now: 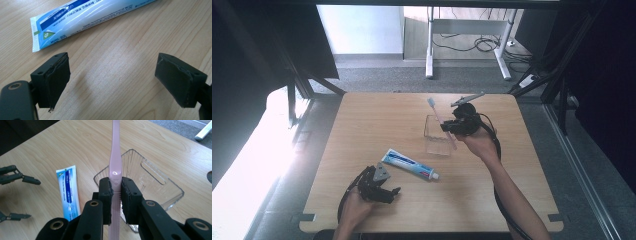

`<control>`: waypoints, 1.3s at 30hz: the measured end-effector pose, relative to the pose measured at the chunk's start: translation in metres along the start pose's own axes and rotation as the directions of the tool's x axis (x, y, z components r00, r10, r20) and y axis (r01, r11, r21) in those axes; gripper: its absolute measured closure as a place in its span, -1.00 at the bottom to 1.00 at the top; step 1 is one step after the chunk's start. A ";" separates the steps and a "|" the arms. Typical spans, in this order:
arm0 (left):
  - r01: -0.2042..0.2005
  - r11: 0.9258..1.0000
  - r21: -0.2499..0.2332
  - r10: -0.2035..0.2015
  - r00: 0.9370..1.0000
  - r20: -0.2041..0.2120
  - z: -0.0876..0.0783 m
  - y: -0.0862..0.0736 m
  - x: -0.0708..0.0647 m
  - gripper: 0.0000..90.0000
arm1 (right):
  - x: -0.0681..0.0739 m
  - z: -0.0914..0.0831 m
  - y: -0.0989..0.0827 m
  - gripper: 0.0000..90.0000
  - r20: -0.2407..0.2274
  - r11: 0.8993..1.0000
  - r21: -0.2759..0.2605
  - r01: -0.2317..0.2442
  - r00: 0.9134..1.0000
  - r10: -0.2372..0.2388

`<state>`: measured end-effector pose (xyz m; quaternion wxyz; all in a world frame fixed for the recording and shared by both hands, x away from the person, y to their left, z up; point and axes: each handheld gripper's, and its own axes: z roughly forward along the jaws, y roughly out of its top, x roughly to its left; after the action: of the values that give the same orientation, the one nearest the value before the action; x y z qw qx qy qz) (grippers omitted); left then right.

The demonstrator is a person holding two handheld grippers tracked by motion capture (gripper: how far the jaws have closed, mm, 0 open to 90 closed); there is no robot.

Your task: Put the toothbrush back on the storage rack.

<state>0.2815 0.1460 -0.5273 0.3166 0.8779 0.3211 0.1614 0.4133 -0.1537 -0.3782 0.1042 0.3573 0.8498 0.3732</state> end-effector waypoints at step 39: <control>0.006 1.000 -0.008 -0.006 1.000 0.010 -0.001 0.000 0.000 -0.71 | -0.025 0.050 0.007 0.77 0.075 0.999 -0.049 -0.010 0.997 0.014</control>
<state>0.2811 0.1456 -0.5267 0.3221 0.8765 0.3214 0.1574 0.4576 -0.1397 -0.4101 0.1422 0.3736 0.8339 0.3806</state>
